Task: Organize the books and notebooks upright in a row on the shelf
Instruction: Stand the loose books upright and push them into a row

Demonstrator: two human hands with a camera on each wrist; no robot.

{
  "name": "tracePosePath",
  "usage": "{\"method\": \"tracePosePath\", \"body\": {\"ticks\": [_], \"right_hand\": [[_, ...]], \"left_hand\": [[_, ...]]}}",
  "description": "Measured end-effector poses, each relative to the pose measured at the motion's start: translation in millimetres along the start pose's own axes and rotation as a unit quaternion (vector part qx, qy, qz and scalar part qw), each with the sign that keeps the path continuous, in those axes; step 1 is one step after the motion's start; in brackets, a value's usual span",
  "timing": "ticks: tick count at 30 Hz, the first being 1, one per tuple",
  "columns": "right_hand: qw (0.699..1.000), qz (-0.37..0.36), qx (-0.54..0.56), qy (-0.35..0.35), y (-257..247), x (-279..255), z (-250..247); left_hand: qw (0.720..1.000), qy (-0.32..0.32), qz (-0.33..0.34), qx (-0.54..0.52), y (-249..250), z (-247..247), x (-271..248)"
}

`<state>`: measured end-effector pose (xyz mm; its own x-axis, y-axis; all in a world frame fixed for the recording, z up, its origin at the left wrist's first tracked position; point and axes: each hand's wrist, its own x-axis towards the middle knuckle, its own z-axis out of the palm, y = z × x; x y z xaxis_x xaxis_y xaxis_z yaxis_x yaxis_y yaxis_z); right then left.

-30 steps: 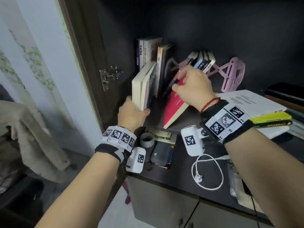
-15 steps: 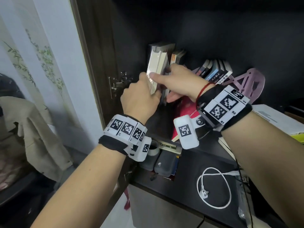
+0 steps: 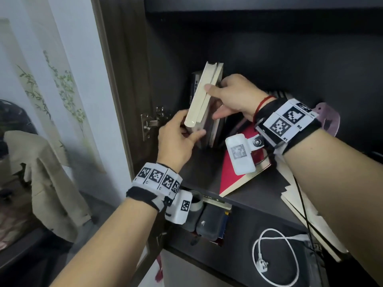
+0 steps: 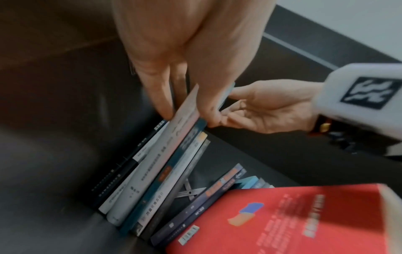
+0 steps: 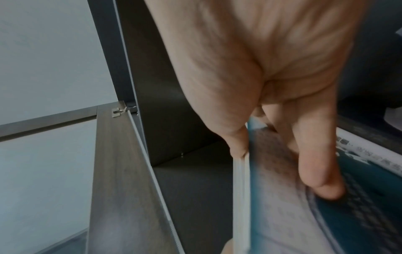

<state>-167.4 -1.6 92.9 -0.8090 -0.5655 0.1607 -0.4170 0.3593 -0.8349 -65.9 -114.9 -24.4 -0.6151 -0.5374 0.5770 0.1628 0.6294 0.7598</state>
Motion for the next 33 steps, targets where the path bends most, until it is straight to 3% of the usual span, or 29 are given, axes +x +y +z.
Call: {"method": "tracePosePath", "body": {"ticks": [3,6,11,15,20,29,33], "right_hand": [[0.999,-0.013,0.019,-0.035,0.0,8.6,-11.5],[0.998,-0.035,-0.004,-0.048,0.1,24.1,-21.3],[0.984,-0.056,-0.149,-0.085,2.4,46.6,-27.8],[0.974,-0.074,-0.215,-0.008,12.3,61.5,-35.9],[0.976,-0.034,-0.210,0.048,31.7,83.4,-35.8],[0.970,-0.018,-0.234,0.059,45.4,101.7,-32.0],[0.995,0.052,-0.085,-0.013,53.7,113.4,-30.3]], "left_hand": [[0.999,0.039,-0.010,0.011,3.4,10.5,24.2],[0.999,0.038,-0.007,0.033,9.8,27.8,50.1],[0.997,0.033,-0.023,0.067,15.1,59.9,75.7],[0.996,-0.001,-0.003,0.085,6.4,72.1,73.4],[0.998,0.008,-0.008,0.065,-7.1,77.7,81.6],[0.992,0.013,-0.097,0.083,-17.2,86.0,105.3],[0.994,-0.008,-0.074,0.081,-22.7,91.1,97.5]]}}
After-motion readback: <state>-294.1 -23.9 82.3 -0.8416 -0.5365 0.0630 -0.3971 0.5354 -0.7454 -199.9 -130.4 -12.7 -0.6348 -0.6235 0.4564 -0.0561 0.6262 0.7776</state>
